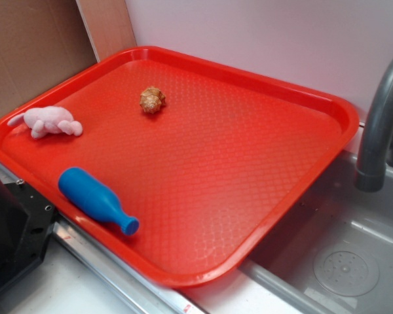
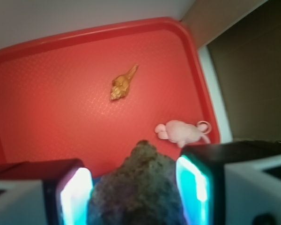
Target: Grab the rock.
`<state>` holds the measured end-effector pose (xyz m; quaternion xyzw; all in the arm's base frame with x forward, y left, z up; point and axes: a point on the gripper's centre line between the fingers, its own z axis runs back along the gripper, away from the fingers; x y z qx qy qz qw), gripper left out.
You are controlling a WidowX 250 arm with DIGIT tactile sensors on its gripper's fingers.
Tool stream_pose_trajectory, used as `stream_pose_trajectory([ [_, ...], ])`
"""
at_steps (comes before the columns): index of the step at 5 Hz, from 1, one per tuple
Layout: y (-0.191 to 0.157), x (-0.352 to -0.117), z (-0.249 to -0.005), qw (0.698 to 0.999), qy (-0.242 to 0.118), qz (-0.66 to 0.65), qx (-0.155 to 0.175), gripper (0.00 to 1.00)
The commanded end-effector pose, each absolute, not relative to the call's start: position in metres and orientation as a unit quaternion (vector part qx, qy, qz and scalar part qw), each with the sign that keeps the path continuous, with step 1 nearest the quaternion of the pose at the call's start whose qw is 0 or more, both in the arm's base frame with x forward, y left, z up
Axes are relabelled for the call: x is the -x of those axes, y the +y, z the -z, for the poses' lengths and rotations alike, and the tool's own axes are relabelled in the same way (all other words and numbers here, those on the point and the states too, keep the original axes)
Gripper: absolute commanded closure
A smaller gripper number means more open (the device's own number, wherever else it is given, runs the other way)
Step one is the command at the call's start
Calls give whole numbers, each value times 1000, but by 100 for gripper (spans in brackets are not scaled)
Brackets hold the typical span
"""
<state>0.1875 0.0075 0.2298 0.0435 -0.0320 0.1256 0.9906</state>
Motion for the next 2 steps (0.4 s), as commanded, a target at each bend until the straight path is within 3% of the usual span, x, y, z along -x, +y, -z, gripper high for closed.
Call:
stream_pose_trajectory([
  [1,-12,-187,-210,991,-45,-126,0,100],
  [2,-13,-192,-201,992,-30,-122,1,100],
])
